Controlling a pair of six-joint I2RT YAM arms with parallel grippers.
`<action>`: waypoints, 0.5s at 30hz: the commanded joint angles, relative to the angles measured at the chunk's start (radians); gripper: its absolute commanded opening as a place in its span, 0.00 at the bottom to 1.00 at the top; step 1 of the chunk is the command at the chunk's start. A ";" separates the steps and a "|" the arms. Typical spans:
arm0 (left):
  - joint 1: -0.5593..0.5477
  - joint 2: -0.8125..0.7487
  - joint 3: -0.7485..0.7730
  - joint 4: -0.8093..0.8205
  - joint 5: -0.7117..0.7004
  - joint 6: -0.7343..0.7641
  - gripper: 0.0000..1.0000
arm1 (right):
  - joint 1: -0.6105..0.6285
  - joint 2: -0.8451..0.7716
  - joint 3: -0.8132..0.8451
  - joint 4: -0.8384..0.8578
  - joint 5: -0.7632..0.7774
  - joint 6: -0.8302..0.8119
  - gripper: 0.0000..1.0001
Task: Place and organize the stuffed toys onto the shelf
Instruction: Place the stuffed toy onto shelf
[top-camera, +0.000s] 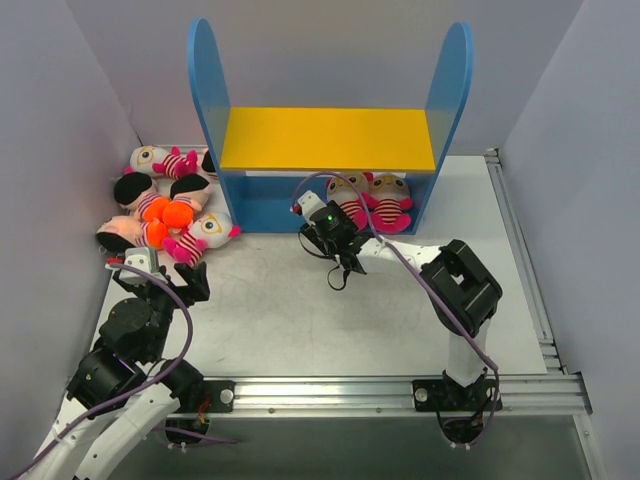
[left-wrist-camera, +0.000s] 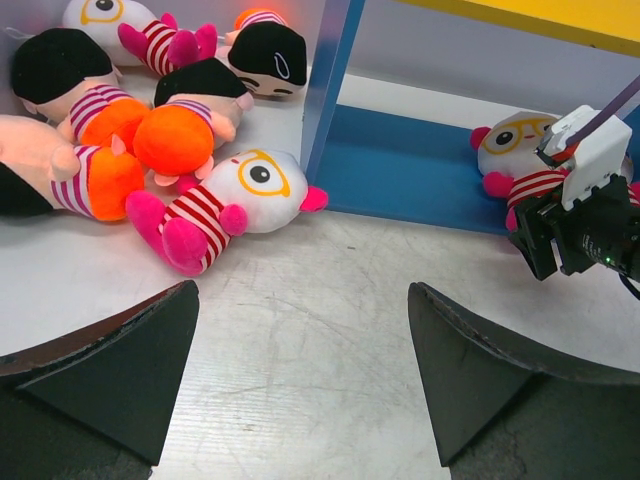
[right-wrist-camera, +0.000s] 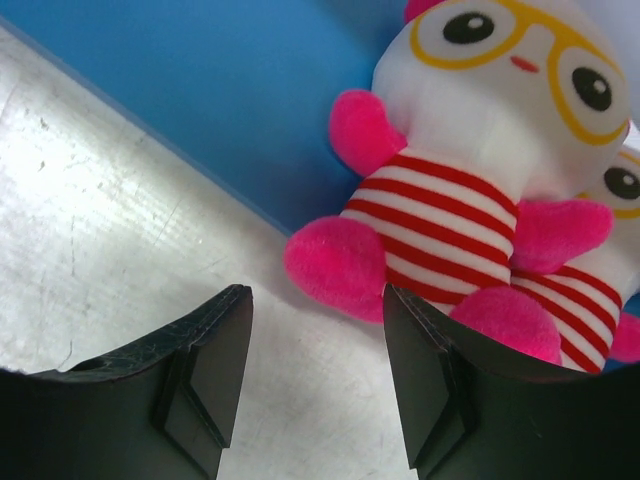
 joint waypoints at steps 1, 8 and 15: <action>0.010 0.010 0.007 0.007 0.011 0.012 0.94 | 0.008 0.030 0.065 0.044 0.076 -0.042 0.54; 0.011 0.008 0.007 0.007 0.011 0.011 0.94 | 0.008 0.111 0.120 0.030 0.106 -0.065 0.49; 0.013 0.008 0.007 0.005 0.014 0.012 0.94 | 0.008 0.144 0.146 0.053 0.148 -0.045 0.26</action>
